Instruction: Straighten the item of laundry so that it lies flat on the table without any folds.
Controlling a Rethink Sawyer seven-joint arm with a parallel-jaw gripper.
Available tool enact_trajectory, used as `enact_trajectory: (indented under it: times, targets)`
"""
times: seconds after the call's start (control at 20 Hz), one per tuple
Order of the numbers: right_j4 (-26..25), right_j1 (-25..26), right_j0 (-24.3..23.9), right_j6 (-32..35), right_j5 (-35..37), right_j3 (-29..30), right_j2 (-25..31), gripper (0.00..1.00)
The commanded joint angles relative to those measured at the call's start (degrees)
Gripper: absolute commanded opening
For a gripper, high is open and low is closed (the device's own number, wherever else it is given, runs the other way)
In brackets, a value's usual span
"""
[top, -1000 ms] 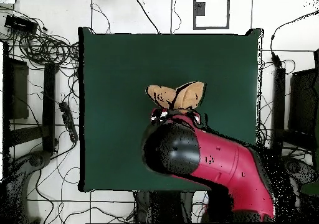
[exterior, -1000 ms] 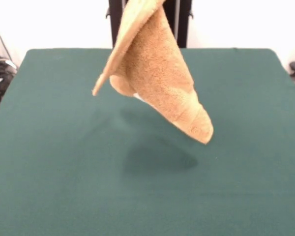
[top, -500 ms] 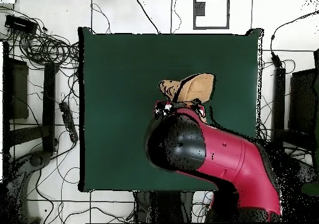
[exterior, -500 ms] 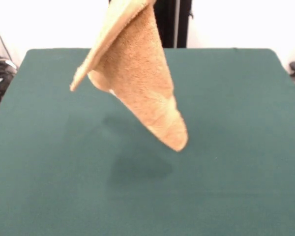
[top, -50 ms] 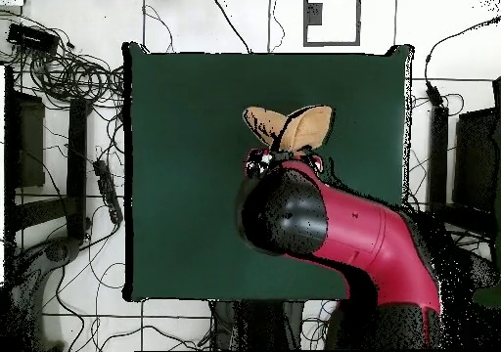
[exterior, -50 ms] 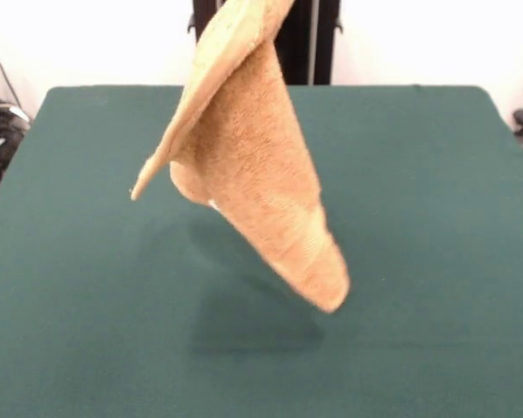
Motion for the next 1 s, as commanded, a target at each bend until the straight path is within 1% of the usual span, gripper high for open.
enact_trajectory:
  times: [0.05, 0.1, 0.25, 0.4, 0.55, 0.7, 0.9, 1.0]
  targets:
    - [-0.9, 6.1, 1.4, 5.6, -6.3, 6.6, 7.8, 0.0]
    - [-0.4, 6.7, 1.4, 6.6, -8.0, 7.6, 8.1, 0.0]
    - [0.1, 7.3, 0.8, 7.2, -10.4, 8.9, 9.0, 0.0]
    - [-0.5, 7.6, 0.1, 5.9, -10.1, 8.2, 9.3, 0.0]
    - [-1.0, 8.4, -0.3, 5.8, -11.8, 8.7, 9.8, 0.0]
    - [-1.1, 9.8, 1.1, 8.7, -15.0, 10.3, 8.8, 0.0]
    - [-0.6, 12.3, 1.3, 10.9, -20.1, 12.6, 9.9, 0.0]
    - [-0.1, 12.4, 1.7, 11.8, -21.1, 13.5, 9.8, 0.0]
